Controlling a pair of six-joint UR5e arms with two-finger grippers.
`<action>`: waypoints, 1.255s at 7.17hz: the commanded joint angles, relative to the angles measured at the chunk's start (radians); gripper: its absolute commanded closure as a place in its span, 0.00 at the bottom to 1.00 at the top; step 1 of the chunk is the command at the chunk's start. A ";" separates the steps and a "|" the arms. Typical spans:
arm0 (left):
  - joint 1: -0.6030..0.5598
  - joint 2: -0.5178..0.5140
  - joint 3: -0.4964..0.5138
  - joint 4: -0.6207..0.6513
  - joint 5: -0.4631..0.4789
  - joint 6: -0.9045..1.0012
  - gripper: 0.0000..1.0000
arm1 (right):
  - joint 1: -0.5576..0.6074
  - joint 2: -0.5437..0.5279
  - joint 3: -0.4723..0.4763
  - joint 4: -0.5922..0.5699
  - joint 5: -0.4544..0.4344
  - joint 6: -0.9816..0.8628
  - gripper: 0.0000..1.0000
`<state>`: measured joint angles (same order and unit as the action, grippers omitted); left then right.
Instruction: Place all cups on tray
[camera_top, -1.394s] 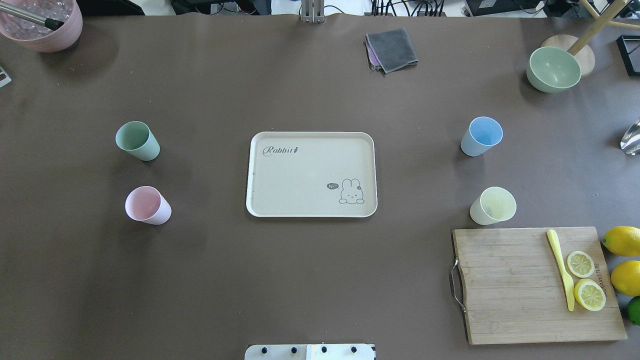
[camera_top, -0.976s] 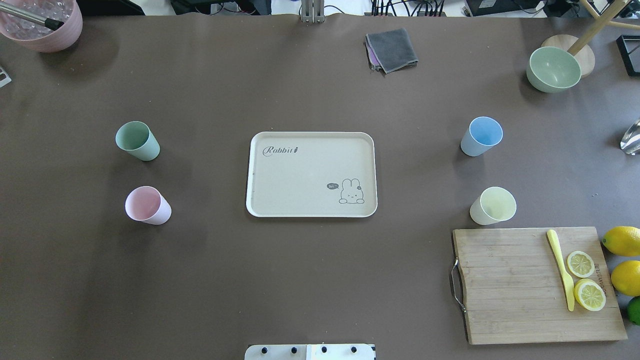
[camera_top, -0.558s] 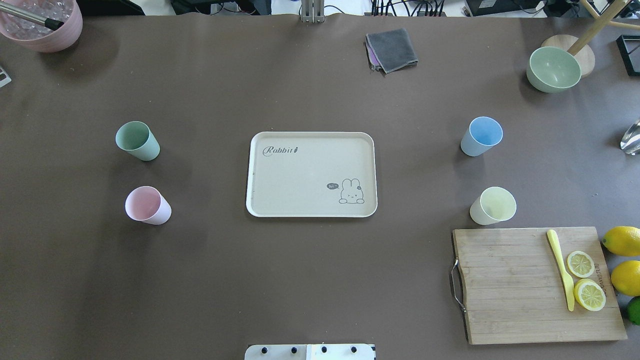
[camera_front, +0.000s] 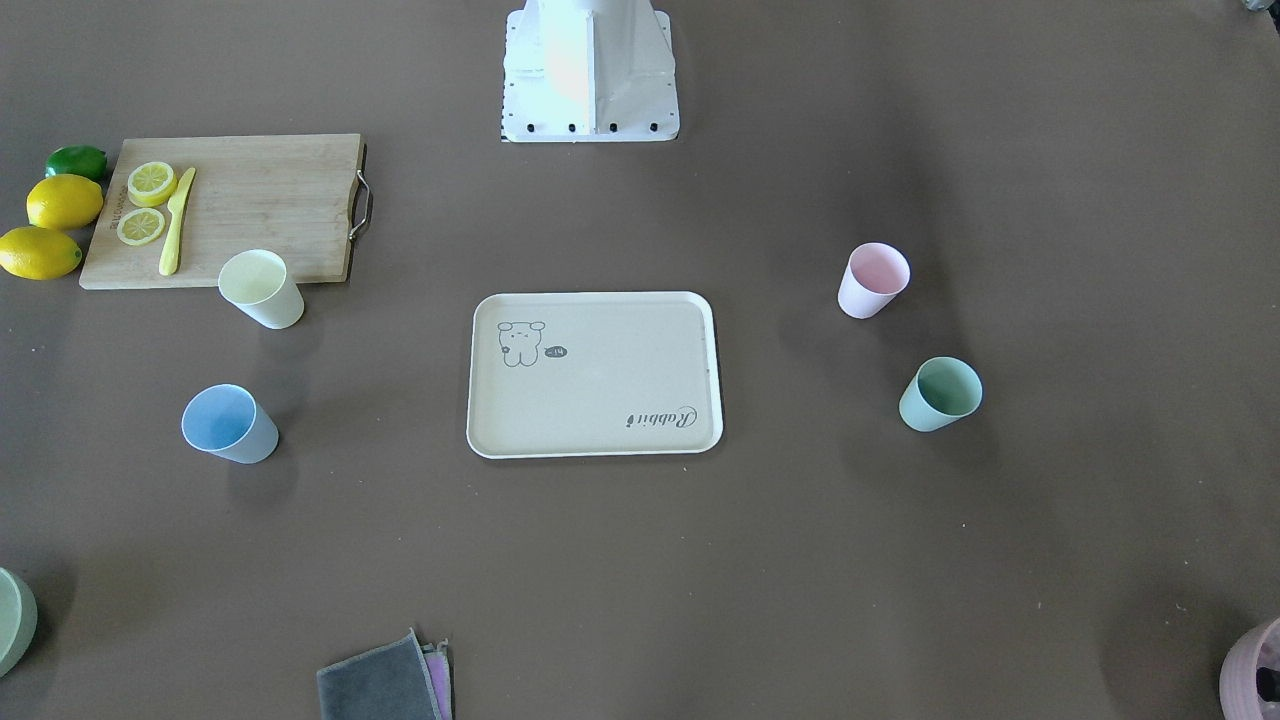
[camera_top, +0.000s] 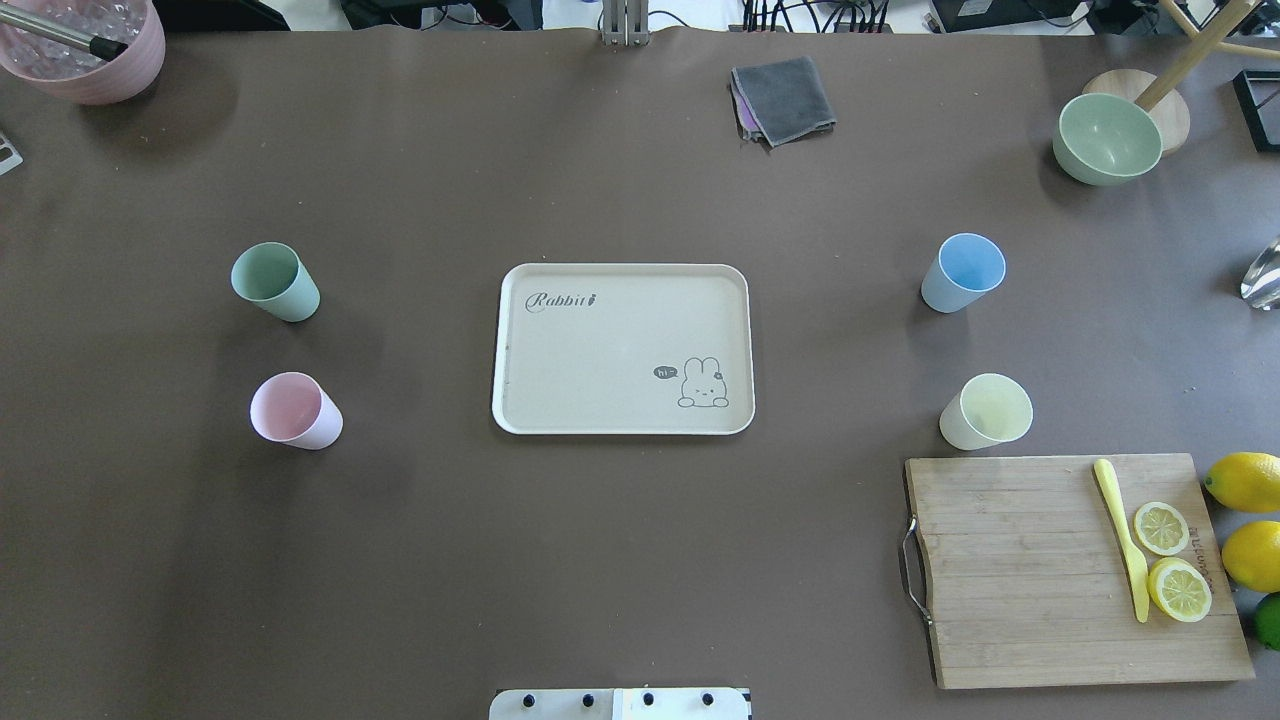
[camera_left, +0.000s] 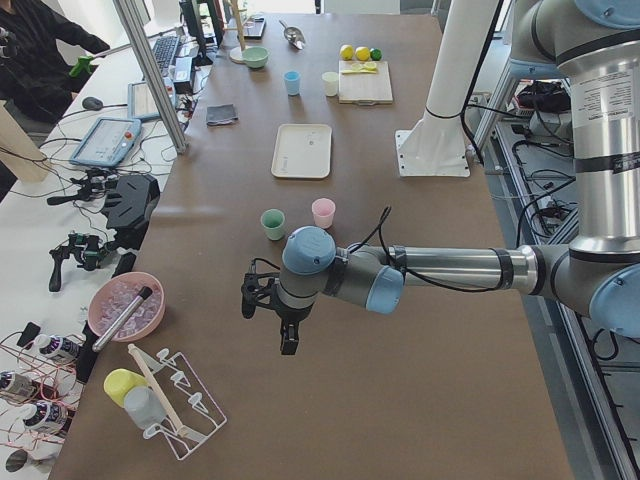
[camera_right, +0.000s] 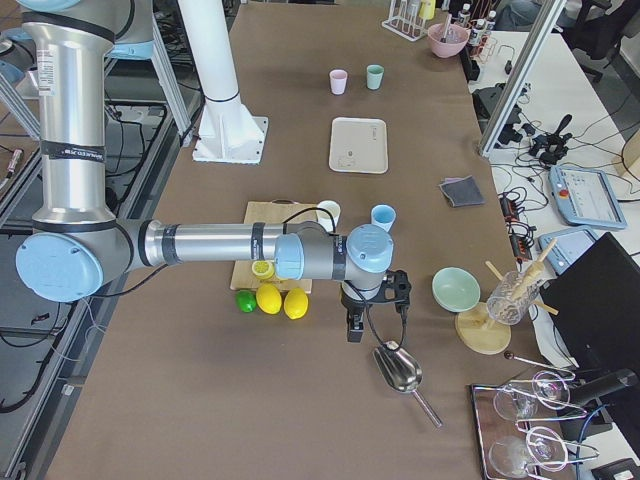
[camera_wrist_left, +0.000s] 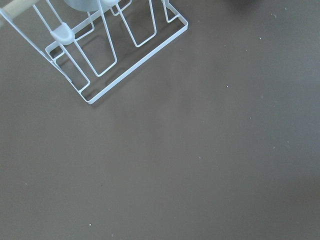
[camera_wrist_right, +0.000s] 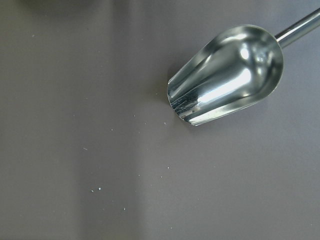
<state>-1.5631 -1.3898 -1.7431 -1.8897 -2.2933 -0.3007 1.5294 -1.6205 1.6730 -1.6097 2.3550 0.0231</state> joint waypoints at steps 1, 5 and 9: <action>0.001 0.002 0.002 0.000 0.003 0.000 0.02 | 0.000 0.001 0.001 0.001 0.001 0.000 0.00; 0.001 0.002 0.002 -0.003 0.003 0.002 0.02 | 0.000 0.001 0.001 0.001 0.000 0.000 0.00; 0.001 0.002 -0.003 -0.002 -0.006 0.000 0.02 | 0.003 -0.009 0.007 0.011 0.009 0.001 0.00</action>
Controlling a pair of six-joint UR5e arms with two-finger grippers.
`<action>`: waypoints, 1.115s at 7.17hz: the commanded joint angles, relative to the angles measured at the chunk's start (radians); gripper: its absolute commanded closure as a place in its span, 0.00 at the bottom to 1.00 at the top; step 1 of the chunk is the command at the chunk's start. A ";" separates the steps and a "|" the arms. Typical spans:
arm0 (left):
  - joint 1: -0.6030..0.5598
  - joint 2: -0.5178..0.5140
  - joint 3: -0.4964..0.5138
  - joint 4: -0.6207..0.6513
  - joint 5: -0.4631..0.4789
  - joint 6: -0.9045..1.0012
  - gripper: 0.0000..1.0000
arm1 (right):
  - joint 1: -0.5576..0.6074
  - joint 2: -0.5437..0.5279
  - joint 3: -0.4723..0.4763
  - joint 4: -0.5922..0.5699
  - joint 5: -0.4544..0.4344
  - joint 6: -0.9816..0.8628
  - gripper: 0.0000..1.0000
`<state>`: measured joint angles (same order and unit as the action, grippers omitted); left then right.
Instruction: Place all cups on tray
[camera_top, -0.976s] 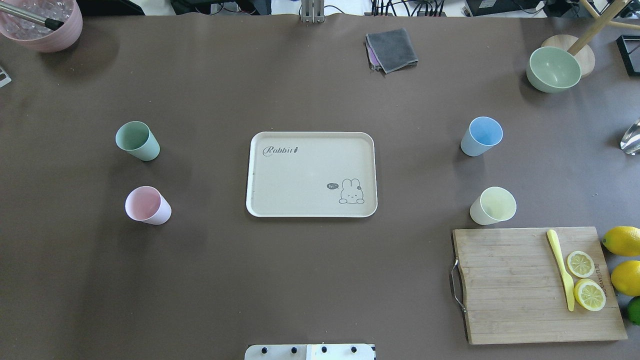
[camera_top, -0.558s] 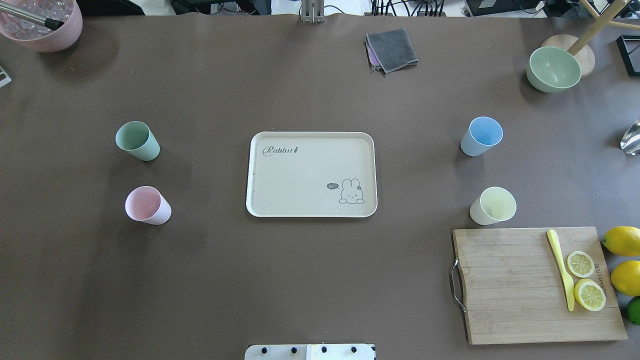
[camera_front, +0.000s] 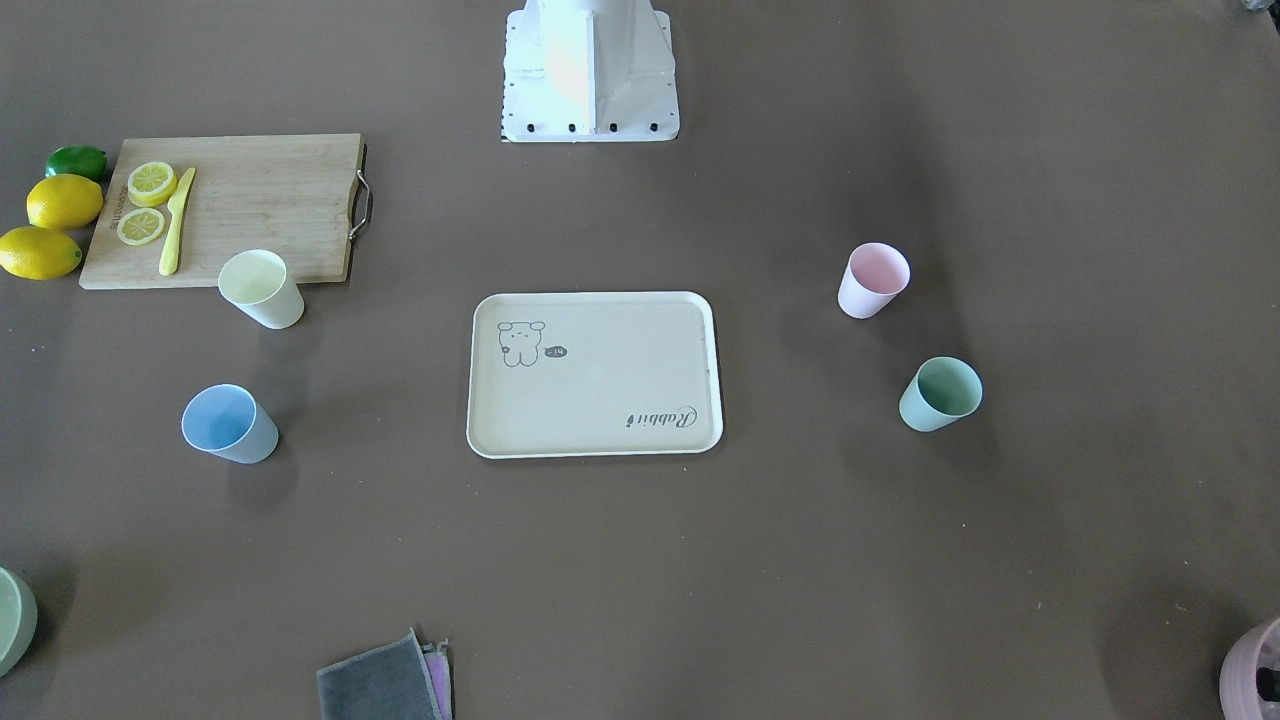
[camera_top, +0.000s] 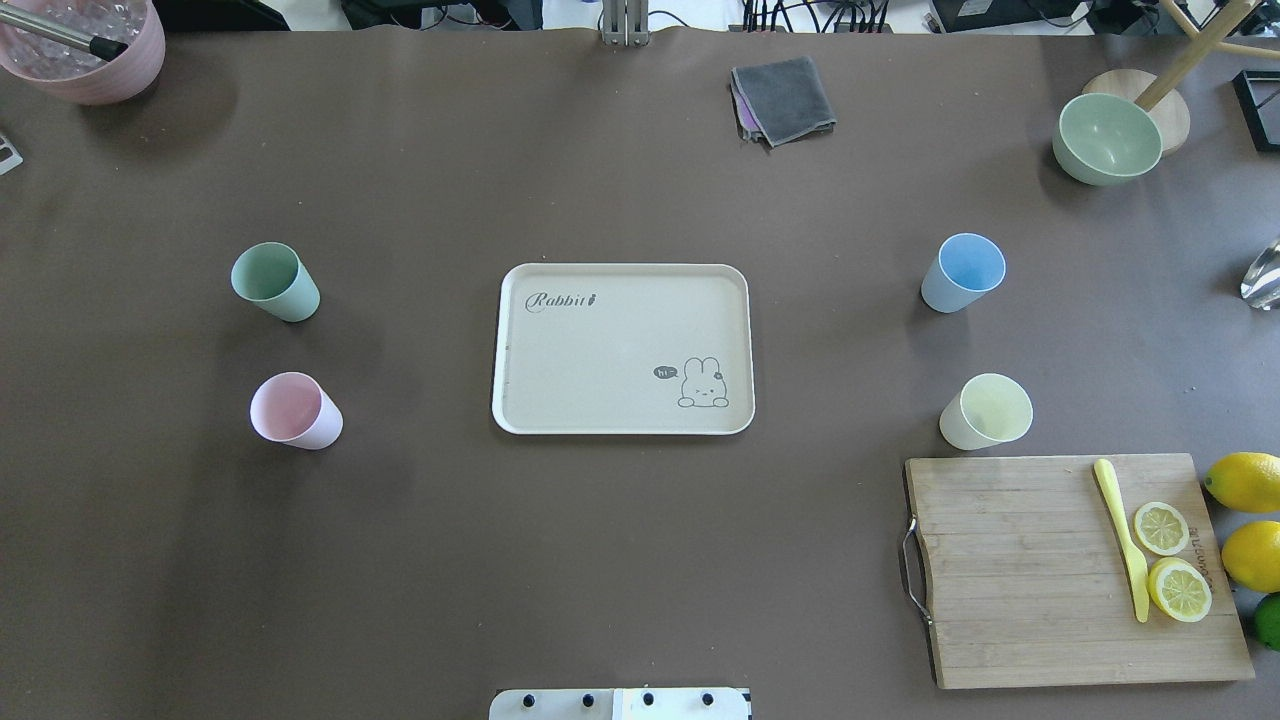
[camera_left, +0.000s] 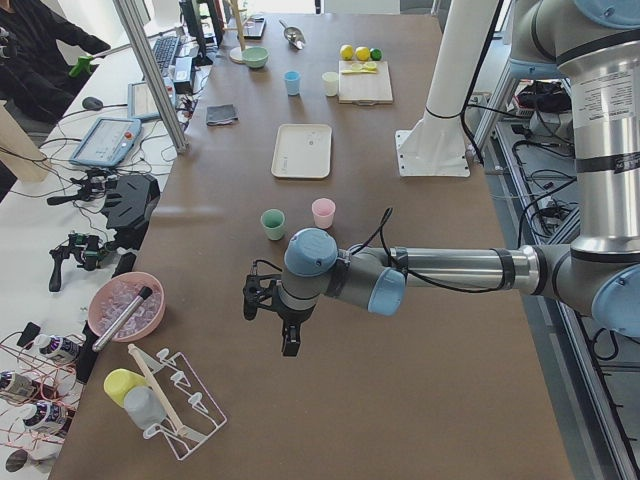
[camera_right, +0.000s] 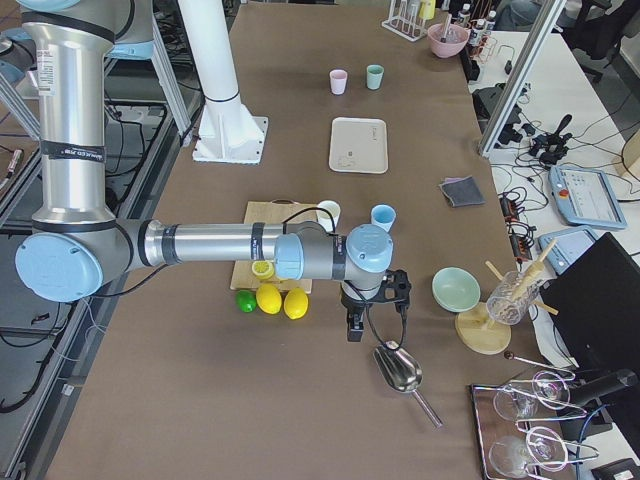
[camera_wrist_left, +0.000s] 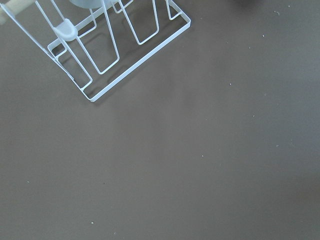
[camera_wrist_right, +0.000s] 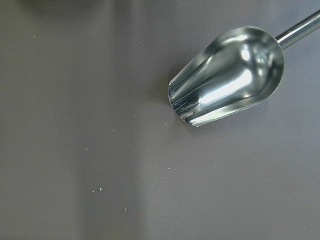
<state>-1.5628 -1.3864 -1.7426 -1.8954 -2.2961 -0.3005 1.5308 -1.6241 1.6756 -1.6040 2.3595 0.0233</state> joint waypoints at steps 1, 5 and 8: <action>0.006 -0.005 0.014 -0.010 -0.005 0.000 0.02 | 0.002 0.000 0.006 0.010 -0.002 -0.003 0.00; 0.009 -0.023 0.008 -0.143 -0.056 -0.022 0.02 | -0.015 0.024 0.075 0.006 -0.002 0.051 0.00; 0.053 -0.022 -0.049 -0.179 -0.117 -0.226 0.02 | -0.116 0.023 0.085 0.173 0.024 0.257 0.00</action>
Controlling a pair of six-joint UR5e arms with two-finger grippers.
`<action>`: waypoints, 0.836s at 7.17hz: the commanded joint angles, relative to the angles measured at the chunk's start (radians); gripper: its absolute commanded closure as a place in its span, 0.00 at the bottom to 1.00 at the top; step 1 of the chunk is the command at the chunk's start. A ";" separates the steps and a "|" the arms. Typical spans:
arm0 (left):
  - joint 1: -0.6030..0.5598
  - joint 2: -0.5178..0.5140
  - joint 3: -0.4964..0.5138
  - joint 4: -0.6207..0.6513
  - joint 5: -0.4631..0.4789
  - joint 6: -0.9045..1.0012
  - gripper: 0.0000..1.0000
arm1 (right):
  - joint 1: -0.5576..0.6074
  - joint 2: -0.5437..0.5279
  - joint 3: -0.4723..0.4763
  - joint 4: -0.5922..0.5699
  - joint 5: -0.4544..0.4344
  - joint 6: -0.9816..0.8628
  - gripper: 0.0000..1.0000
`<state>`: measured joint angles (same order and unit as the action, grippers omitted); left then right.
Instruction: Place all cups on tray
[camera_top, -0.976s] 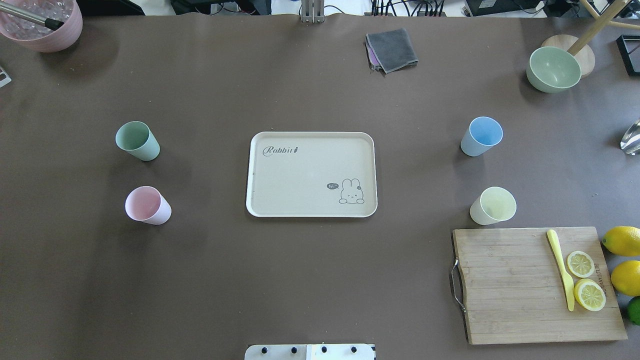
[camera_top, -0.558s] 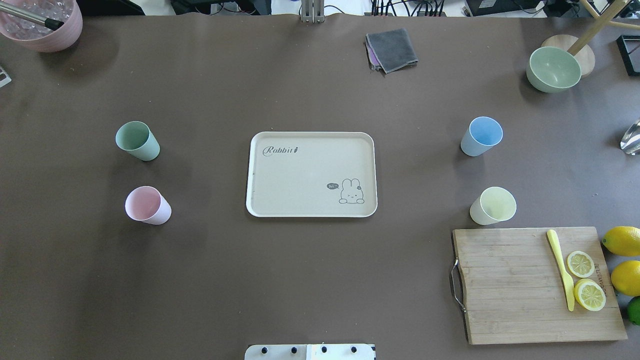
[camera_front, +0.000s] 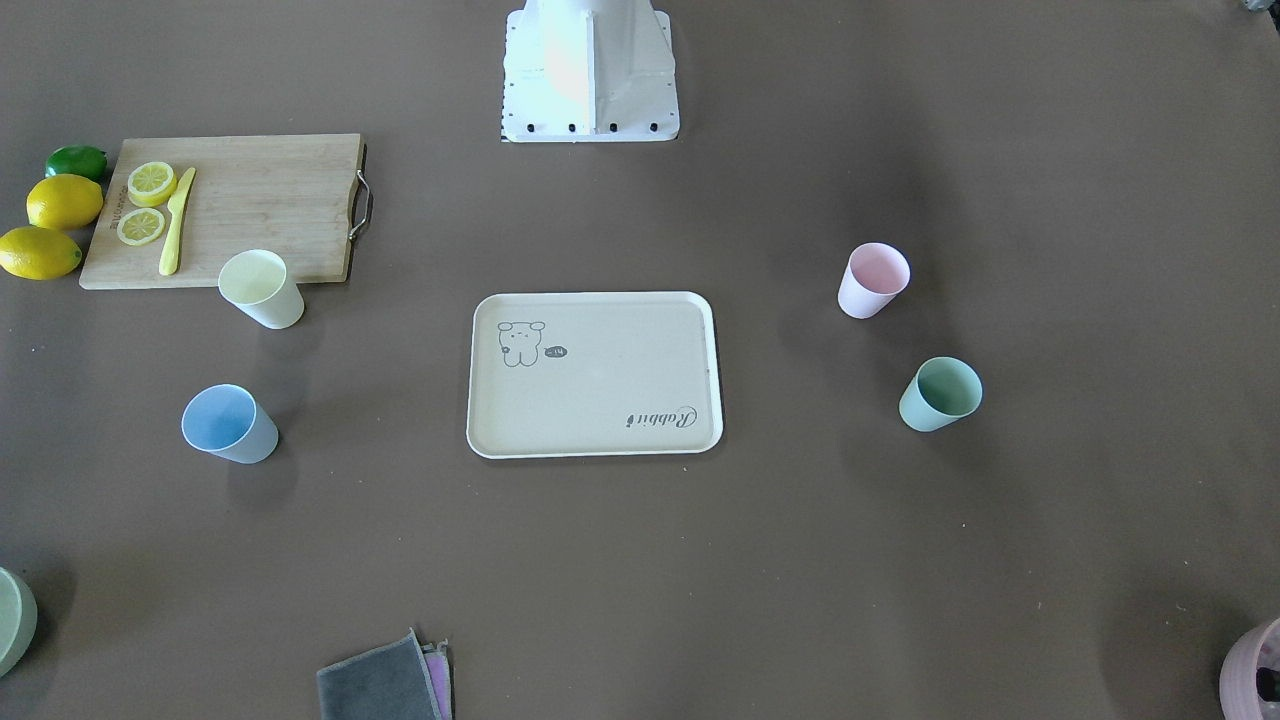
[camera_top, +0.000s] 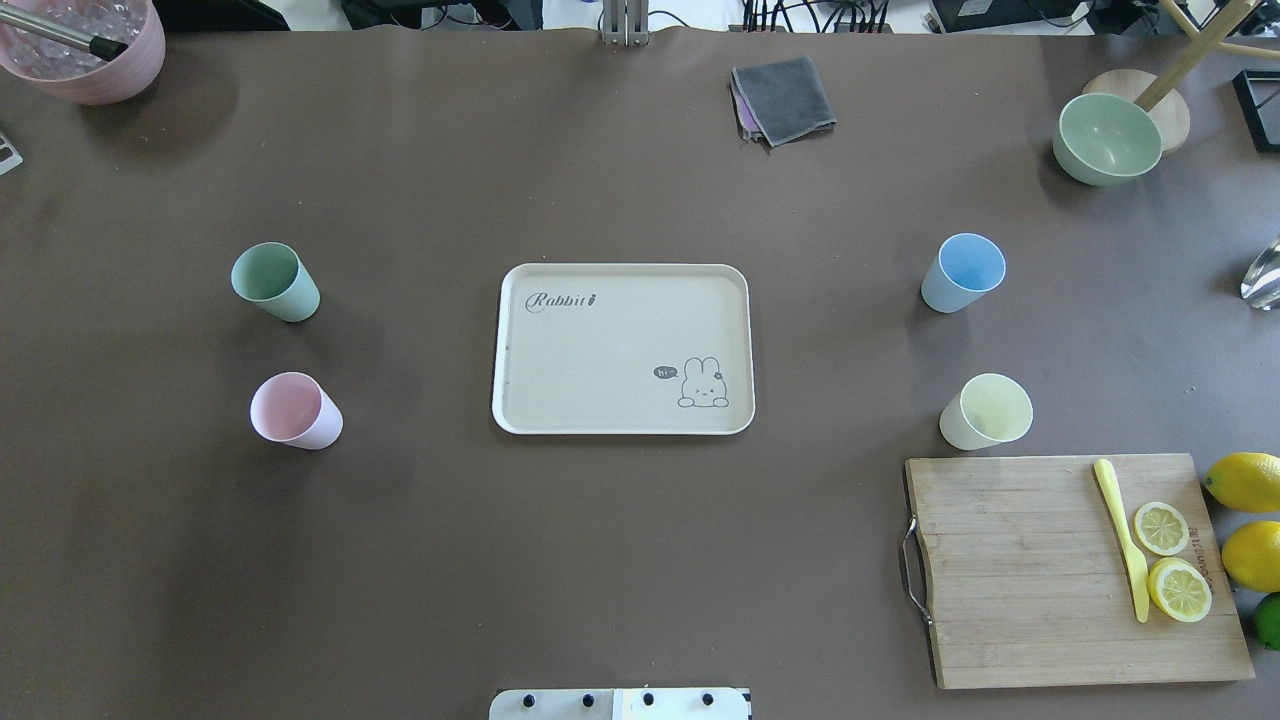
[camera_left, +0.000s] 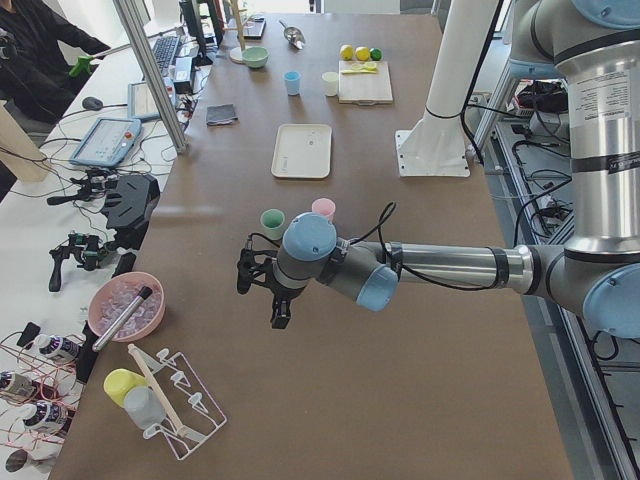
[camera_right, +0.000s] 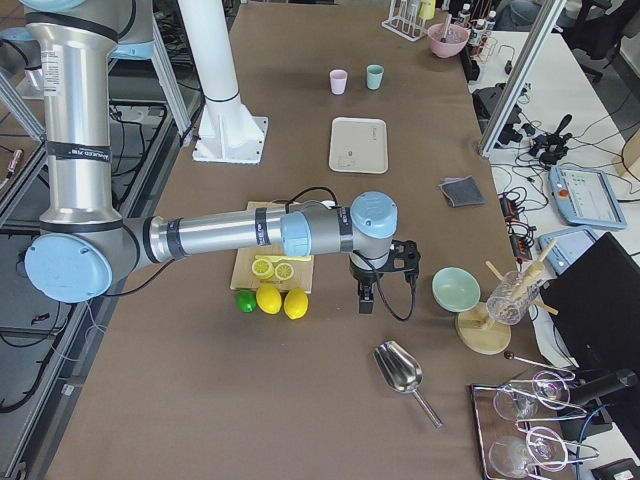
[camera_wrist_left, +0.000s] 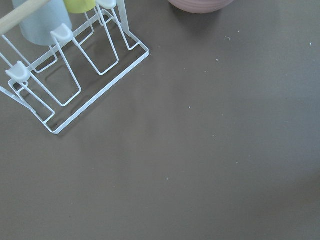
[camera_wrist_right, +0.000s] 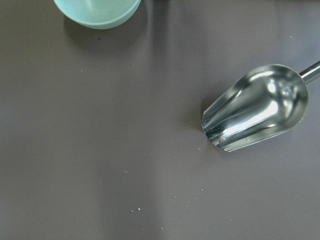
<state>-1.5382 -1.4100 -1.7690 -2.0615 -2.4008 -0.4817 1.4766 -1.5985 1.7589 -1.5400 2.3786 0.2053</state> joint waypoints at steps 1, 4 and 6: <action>0.080 0.005 -0.053 -0.014 0.001 -0.098 0.02 | -0.112 -0.014 0.001 0.198 0.010 0.104 0.00; 0.255 0.019 -0.148 -0.017 0.109 -0.303 0.02 | -0.319 -0.012 0.161 0.225 -0.005 0.543 0.00; 0.363 0.019 -0.159 -0.079 0.165 -0.424 0.02 | -0.470 0.021 0.226 0.244 -0.103 0.720 0.00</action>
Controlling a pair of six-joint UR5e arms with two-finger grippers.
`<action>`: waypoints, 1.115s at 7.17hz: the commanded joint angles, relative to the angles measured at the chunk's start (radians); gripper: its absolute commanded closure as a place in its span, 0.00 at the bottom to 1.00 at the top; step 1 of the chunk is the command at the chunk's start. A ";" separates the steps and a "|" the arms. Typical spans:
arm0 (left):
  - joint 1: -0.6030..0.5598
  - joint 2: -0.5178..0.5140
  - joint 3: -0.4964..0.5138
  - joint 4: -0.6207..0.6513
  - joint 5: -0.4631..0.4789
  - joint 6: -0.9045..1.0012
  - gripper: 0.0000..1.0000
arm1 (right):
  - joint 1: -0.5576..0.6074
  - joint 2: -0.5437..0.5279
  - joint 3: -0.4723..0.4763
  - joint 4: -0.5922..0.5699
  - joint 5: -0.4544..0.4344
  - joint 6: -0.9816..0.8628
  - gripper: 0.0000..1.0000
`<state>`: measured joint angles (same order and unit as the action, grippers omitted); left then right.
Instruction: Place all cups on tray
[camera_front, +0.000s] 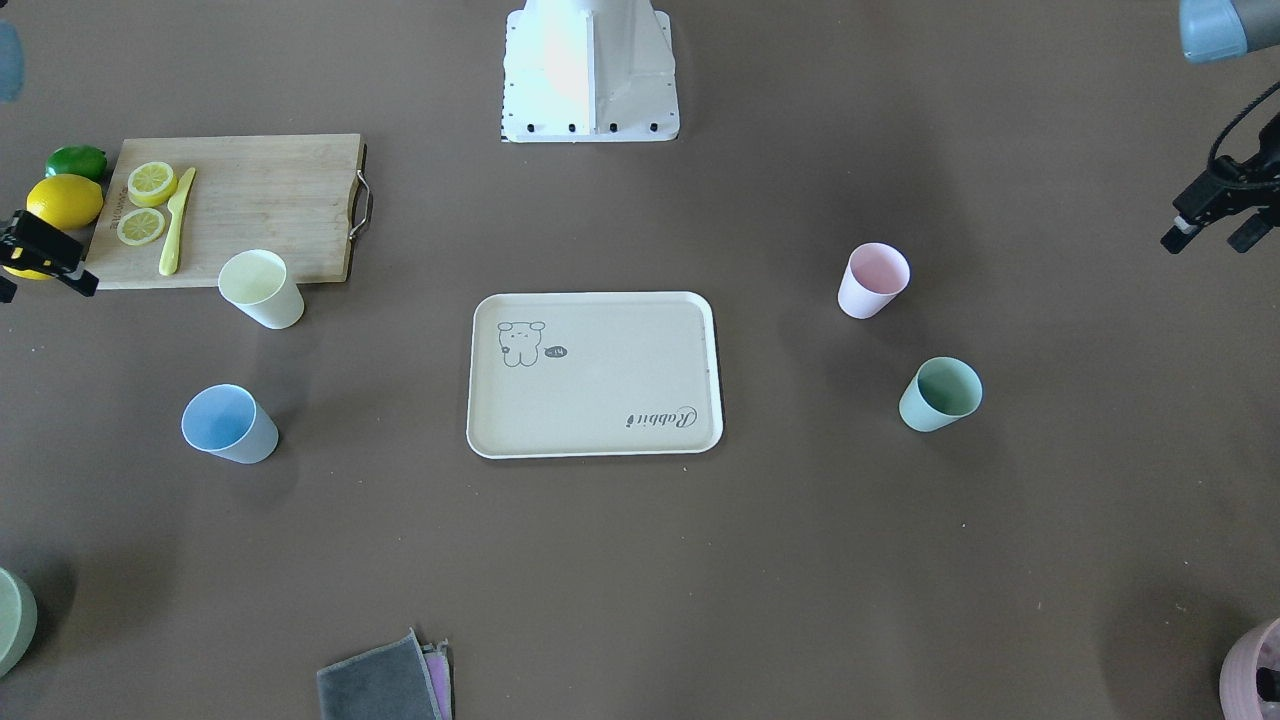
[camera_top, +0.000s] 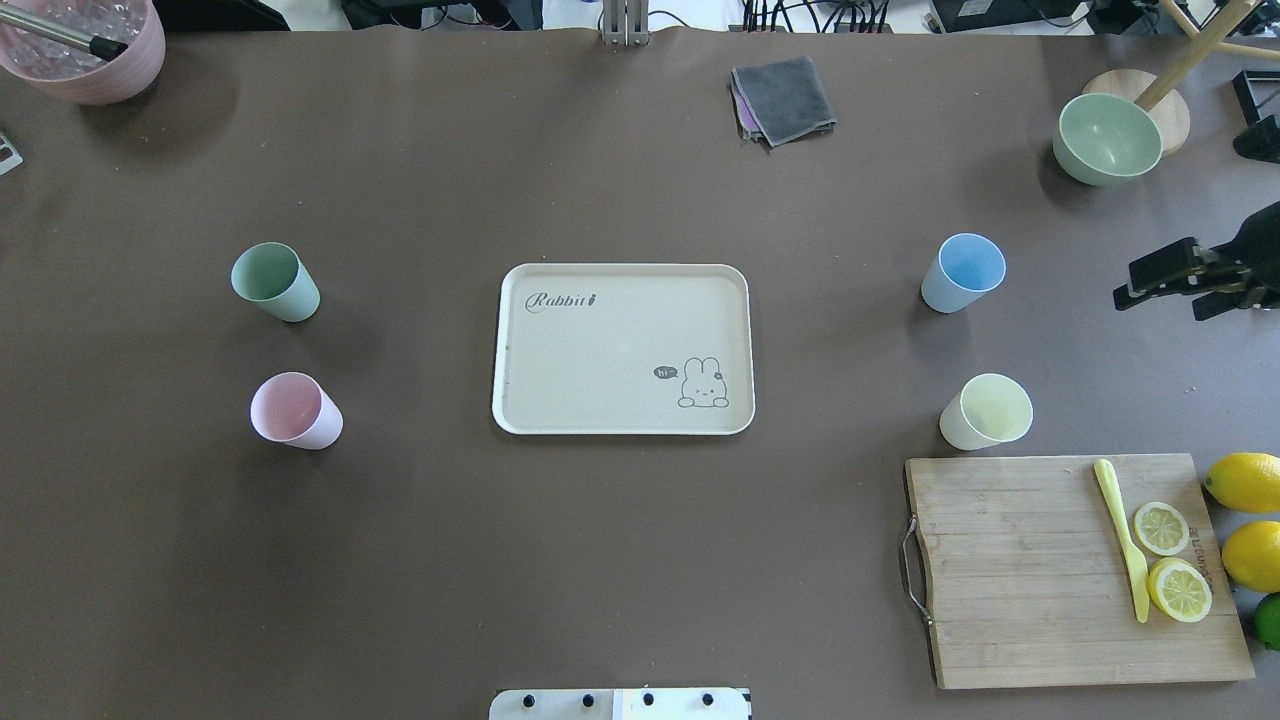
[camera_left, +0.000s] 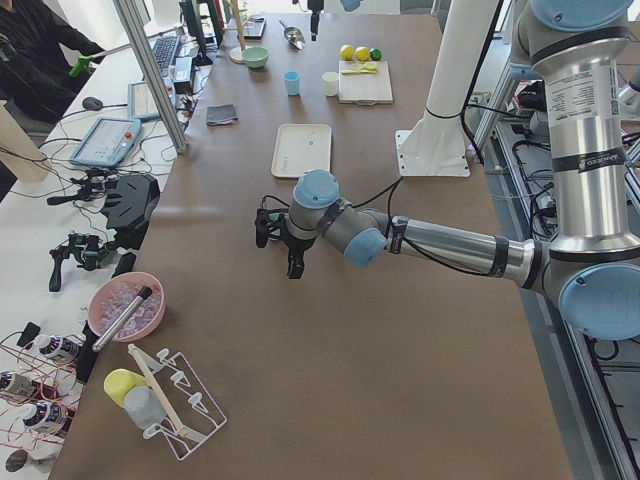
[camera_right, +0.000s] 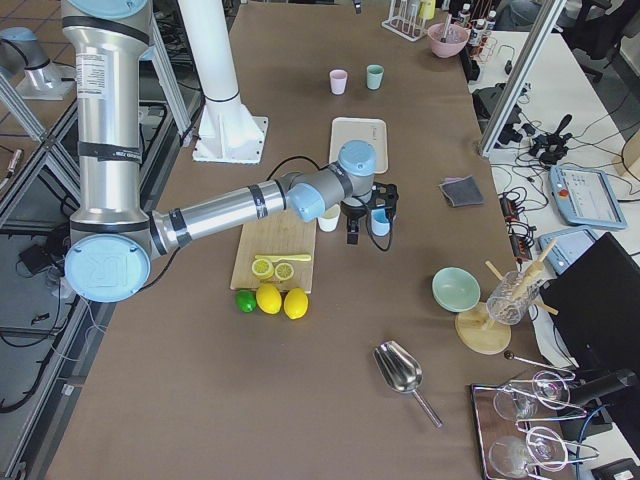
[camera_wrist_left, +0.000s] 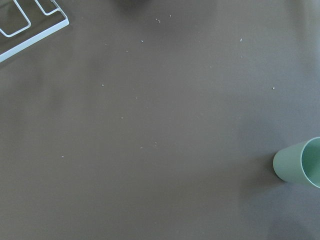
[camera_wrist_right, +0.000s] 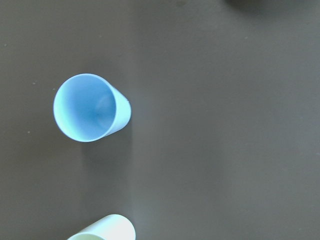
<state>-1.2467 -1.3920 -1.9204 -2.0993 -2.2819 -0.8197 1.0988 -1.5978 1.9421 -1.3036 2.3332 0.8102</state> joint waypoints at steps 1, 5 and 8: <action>0.134 0.001 -0.008 -0.079 0.095 -0.166 0.02 | -0.130 0.036 0.050 0.007 -0.063 0.153 0.00; 0.239 0.001 -0.020 -0.104 0.148 -0.234 0.02 | -0.286 0.055 0.055 0.007 -0.211 0.247 0.00; 0.336 -0.004 -0.041 -0.110 0.215 -0.321 0.02 | -0.284 -0.017 0.051 0.009 -0.219 0.185 0.00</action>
<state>-0.9733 -1.3922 -1.9451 -2.2041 -2.1165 -1.0731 0.8158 -1.5967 1.9967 -1.2949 2.1192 1.0105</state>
